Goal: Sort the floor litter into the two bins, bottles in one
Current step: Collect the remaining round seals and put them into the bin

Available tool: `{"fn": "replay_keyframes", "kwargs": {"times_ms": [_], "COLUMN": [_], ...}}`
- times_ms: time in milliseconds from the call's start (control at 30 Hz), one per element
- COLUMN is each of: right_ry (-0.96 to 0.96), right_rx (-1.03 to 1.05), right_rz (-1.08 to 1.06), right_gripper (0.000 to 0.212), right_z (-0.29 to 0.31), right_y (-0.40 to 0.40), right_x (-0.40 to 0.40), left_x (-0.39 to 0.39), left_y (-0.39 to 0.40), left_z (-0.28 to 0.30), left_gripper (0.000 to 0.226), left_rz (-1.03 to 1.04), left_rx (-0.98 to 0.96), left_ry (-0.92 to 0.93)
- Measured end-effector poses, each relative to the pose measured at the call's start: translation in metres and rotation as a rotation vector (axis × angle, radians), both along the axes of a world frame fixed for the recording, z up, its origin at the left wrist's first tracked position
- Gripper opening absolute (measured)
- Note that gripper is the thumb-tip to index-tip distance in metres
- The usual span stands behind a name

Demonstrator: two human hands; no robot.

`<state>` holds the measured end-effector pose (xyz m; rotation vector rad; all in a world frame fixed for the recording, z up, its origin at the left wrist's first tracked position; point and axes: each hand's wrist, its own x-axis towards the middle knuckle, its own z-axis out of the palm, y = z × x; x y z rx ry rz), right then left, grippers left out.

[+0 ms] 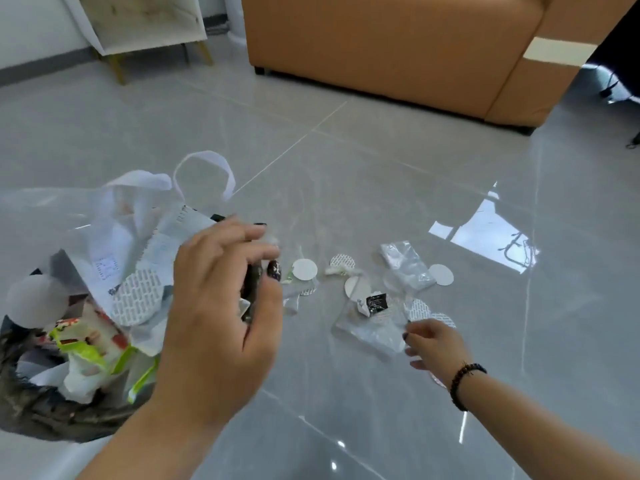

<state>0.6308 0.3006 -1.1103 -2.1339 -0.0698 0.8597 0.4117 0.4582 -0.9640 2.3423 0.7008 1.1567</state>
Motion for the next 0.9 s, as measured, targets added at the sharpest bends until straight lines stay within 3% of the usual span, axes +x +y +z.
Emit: {"fn": "replay_keyframes", "kwargs": {"times_ms": [67, 133, 233, 333, 400, 500, 633, 700, 833, 900], "right_ry": [-0.194, -0.235, -0.215, -0.231, -0.230, -0.245, -0.271, -0.213, 0.202, 0.317], "right_rx": [-0.187, -0.267, -0.341, -0.357, -0.348, -0.320, -0.338, -0.253, 0.242, 0.337], "right_rz": [-0.047, -0.029, 0.094, 0.222, 0.294, 0.393, 0.428, 0.351, 0.002, -0.071], "right_gripper": [0.026, 0.041, 0.059, 0.046, 0.037, 0.042, 0.042, 0.029, 0.019, 0.014], "right_z": [-0.026, -0.045, -0.070, -0.087, -0.092, -0.092, -0.094, -0.094, -0.076, -0.068], "right_y": [-0.025, -0.046, -0.068, -0.077, -0.080, -0.076, -0.087, -0.094, -0.105, -0.109], "right_x": [0.040, 0.065, 0.076, 0.079, 0.082, 0.085, 0.091, 0.093, 0.093, 0.090], "left_x": [0.024, 0.055, 0.101, 0.146, 0.177, 0.207, 0.233, 0.230, 0.218, 0.215], "left_y": [-0.019, -0.036, -0.061, -0.073, -0.078, -0.083, -0.113, -0.126, -0.127, -0.120], "left_z": [-0.019, -0.046, -0.090, -0.134, -0.156, -0.179, -0.195, -0.203, -0.216, -0.217], "left_gripper": [0.018, 0.024, 0.033, 0.035, 0.035, 0.036, 0.032, 0.030, 0.024, 0.012], "left_rz": [-0.151, -0.308, -0.375, -0.209, -0.051, 0.050, -0.053, -0.121, -0.201, -0.240], "left_rx": [0.077, 0.032, -0.402, -0.825, -0.983, -1.044, -0.995, -0.993, -1.076, -1.107], "left_ry": [0.056, 0.163, 0.441, 0.632, 0.670, 0.661, 0.736, 0.735, 0.677, 0.668]}}
